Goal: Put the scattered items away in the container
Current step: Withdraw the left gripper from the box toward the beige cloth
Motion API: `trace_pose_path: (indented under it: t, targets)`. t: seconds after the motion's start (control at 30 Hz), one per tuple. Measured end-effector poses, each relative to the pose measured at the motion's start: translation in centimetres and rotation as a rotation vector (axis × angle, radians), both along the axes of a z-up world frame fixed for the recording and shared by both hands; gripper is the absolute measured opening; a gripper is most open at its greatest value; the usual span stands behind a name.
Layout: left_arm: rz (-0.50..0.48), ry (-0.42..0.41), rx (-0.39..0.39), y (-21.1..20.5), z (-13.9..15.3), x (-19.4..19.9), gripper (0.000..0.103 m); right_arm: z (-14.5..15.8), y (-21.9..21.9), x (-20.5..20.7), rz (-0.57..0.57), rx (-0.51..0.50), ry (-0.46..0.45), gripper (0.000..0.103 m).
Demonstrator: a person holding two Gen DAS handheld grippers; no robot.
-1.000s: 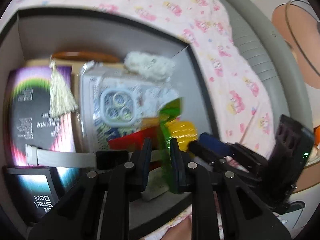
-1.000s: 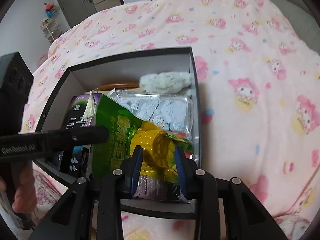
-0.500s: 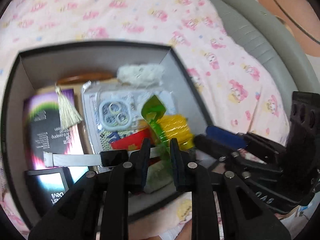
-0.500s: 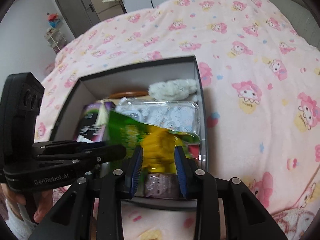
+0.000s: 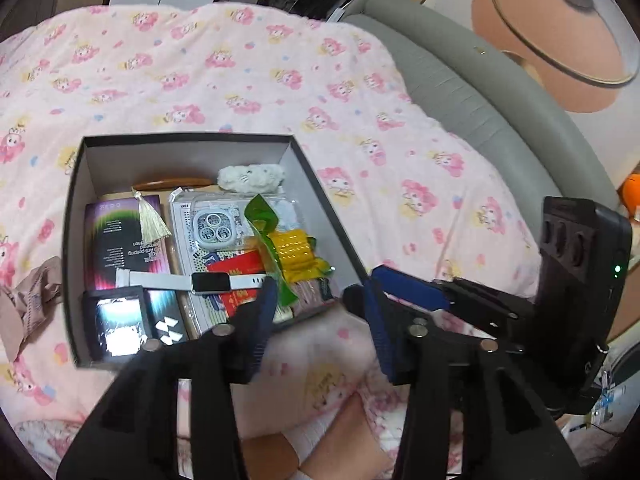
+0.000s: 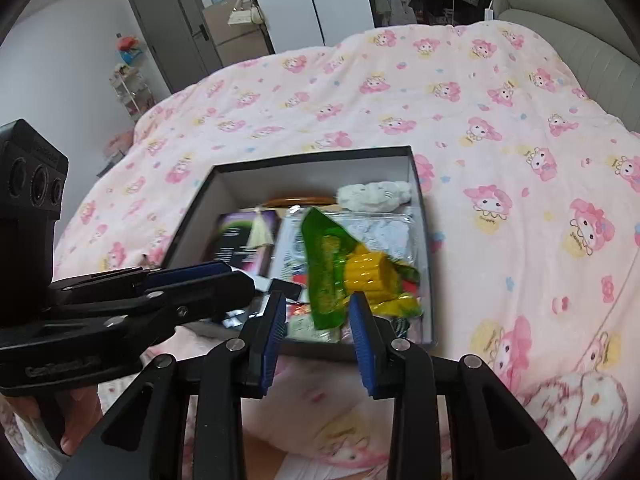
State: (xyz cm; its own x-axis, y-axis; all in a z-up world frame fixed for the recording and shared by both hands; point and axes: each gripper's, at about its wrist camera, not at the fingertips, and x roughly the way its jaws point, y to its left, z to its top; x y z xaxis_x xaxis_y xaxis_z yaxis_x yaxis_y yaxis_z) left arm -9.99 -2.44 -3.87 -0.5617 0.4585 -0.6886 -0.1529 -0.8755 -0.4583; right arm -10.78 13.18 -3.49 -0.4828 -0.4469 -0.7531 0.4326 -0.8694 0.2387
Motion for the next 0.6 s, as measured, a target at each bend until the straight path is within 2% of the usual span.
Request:
trace_pose_path:
  t: [0.1, 0.23, 0.3, 0.37, 0.6]
  targets:
    - [0.029, 0.029, -0.039, -0.3, 1.0, 1.8, 0.045, 1.1, -0.8, 1.8, 0.034, -0.014, 0.022, 0.031]
    - [0.062, 0.050, -0.016, -1.6, 1.8, 4.1, 0.045, 1.9, -2.5, 3.7, 0.074, 0.016, 0.054, 0.031]
    - [0.080, 0.045, 0.000, -2.3, 1.8, 5.1, 0.045, 2.1, -3.6, 4.5, 0.119, 0.000, 0.047, 0.032]
    - [0.110, 0.045, -0.003, -3.1, 1.9, 6.1, 0.045, 2.3, -5.0, 5.3, 0.171, -0.029, 0.025, 0.032]
    - [0.232, 0.037, -0.020, -8.2, 1.7, 9.7, 0.045, 2.0, -9.8, 7.2, 0.273, -0.006, 0.031, 0.036]
